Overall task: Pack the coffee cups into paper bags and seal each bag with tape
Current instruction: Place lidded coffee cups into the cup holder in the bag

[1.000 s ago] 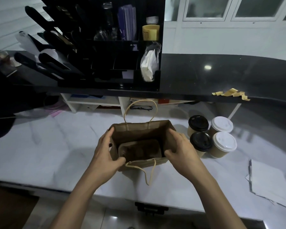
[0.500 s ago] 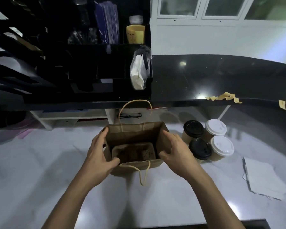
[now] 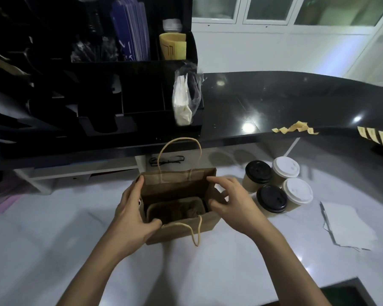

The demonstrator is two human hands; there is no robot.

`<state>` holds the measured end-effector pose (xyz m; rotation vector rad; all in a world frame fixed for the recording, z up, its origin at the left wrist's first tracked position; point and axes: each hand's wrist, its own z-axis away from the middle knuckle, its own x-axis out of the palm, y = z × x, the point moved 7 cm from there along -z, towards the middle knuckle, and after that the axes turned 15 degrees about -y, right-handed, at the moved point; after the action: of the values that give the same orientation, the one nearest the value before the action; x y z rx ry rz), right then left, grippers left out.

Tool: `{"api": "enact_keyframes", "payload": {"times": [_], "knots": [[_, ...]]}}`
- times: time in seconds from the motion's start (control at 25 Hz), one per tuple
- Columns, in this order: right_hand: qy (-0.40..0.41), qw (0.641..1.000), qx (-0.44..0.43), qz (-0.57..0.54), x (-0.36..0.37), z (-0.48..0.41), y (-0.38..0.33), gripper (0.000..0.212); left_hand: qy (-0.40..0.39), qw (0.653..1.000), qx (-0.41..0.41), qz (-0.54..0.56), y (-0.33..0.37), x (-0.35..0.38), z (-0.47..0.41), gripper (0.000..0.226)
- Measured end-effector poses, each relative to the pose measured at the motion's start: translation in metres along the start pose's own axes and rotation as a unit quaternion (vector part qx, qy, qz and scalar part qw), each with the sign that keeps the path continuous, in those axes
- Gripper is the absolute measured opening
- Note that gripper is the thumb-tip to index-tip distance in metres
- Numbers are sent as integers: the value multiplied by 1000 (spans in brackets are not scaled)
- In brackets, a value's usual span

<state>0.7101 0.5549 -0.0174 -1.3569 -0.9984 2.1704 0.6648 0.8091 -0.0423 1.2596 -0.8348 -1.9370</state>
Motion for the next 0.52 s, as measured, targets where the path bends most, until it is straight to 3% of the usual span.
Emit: {"api": "enact_keyframes", "payload": {"times": [0.16,0.32,0.4,0.52], "knots": [[23,1000,-19,7,-8,-3,1,40,-6,1000,-3,4,-1,5,-6,110],[99,993,-50,-36,-28,1,19,42,4,1000,-4,9,-6,3,-9,109],[156,987,-32,-30,-46,4,37,47,7,1000,-2,11,-6,3,-9,109],[189,979,35,70,-65,6,72,50,7,1000,-1,14,-5,4,-10,109]]}}
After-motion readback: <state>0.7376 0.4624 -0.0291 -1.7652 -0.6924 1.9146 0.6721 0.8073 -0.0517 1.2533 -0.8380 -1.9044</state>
